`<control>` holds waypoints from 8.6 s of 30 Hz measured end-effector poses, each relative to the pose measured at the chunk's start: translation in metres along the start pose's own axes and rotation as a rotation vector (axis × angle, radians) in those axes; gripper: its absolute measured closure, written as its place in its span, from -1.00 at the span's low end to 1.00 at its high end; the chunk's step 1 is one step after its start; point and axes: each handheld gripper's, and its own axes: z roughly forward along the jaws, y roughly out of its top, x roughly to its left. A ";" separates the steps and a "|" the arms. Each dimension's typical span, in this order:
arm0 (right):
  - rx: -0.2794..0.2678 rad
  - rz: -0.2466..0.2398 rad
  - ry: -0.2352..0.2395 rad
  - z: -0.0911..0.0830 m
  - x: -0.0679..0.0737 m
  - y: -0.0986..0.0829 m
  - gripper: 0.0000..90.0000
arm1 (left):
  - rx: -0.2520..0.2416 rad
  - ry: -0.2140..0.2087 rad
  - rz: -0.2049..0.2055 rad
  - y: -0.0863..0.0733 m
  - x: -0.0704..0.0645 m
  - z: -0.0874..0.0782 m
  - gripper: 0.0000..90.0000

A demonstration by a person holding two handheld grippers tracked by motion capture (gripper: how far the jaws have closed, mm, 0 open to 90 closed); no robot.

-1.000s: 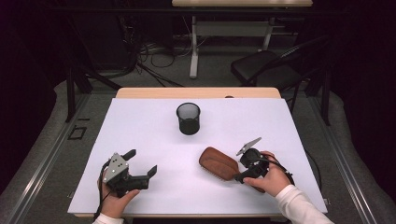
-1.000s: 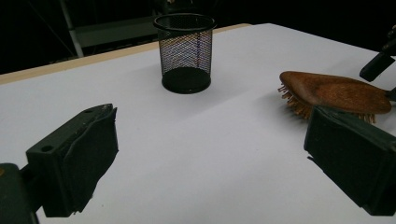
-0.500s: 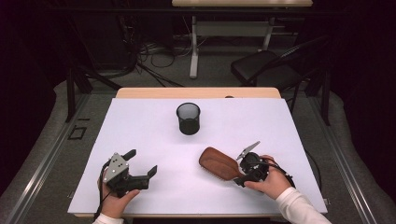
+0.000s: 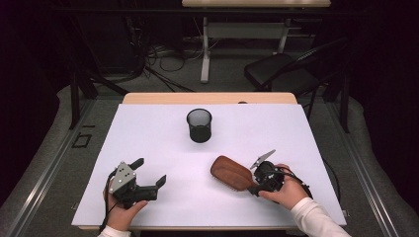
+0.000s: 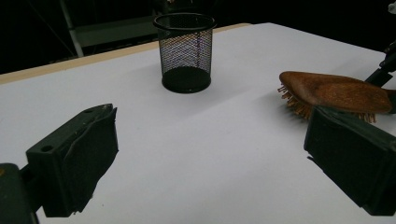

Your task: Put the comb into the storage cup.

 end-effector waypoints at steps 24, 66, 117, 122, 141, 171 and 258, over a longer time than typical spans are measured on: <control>0.004 -0.023 -0.031 0.001 -0.001 0.000 0.39 | 0.001 0.002 0.000 0.000 0.000 0.000 -0.94; -0.034 -0.047 0.005 -0.008 0.005 0.000 0.60 | 0.009 0.002 0.004 0.000 0.000 0.001 -0.93; -0.171 -0.005 -0.012 -0.035 0.005 -0.004 0.60 | 0.018 0.019 -0.008 -0.002 -0.001 0.002 -0.94; -0.188 -0.010 -0.019 -0.041 0.006 -0.002 0.60 | 0.018 0.018 -0.010 -0.002 0.000 0.002 -0.93; -0.260 -0.026 -0.041 -0.071 0.010 0.018 0.60 | 0.014 0.031 -0.020 -0.002 0.001 0.001 -0.93; -0.429 -0.052 -0.021 -0.095 0.007 0.057 0.60 | 0.025 -0.023 -0.049 0.001 -0.003 0.005 -0.91; -0.605 -0.028 -0.030 -0.091 0.001 0.107 0.60 | 0.179 -0.294 -0.291 0.164 0.014 0.078 -0.98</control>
